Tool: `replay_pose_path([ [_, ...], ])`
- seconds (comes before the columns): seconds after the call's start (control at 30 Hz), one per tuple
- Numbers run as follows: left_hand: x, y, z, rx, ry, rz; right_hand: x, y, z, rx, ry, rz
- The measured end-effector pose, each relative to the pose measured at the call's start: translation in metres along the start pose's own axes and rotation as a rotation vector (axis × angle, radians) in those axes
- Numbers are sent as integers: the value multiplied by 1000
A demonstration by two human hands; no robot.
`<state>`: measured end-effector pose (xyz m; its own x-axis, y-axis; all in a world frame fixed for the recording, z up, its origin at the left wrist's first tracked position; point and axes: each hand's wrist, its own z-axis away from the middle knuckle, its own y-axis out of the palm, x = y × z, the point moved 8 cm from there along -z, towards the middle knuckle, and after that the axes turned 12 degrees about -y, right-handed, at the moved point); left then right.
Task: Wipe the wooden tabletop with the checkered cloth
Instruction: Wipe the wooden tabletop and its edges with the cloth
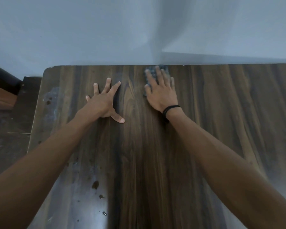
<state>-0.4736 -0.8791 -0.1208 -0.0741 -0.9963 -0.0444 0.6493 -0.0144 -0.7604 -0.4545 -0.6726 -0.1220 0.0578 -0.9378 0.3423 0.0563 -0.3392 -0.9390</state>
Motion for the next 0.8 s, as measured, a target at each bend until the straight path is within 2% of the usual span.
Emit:
replay_pose_path([
  [0.07,1,1,1,-10,-2,-12,7,2,1,50,-144,12],
  [0.1,1,0,0,-13,-5,-17,0,-2,-3,45,-140,16],
  [0.2,0,0,0,7,-5,-9,-22,-12,-19,-9,69,-52],
  [0.23,0,0,1,10,-2,-7,-15,-10,-20,-5,71,-55],
  [0.33,0,1,2,1,-1,-21,1,-1,-10,46,-101,-6],
  [0.37,0,0,2,-4,-4,-26,-6,-4,-12,54,-94,-9],
  [0.47,-1,0,1,9,-6,-28,-29,-14,-24,18,104,-50],
  [0.5,0,0,2,7,-2,-26,-22,-11,-24,30,111,-54],
  [0.63,1,0,1,-8,4,-37,3,0,0,76,-121,-14],
  [0.77,0,0,1,-4,2,-24,-20,-11,-20,3,101,-37],
  [0.8,1,0,1,-7,4,-18,-10,-6,-20,9,76,-22],
])
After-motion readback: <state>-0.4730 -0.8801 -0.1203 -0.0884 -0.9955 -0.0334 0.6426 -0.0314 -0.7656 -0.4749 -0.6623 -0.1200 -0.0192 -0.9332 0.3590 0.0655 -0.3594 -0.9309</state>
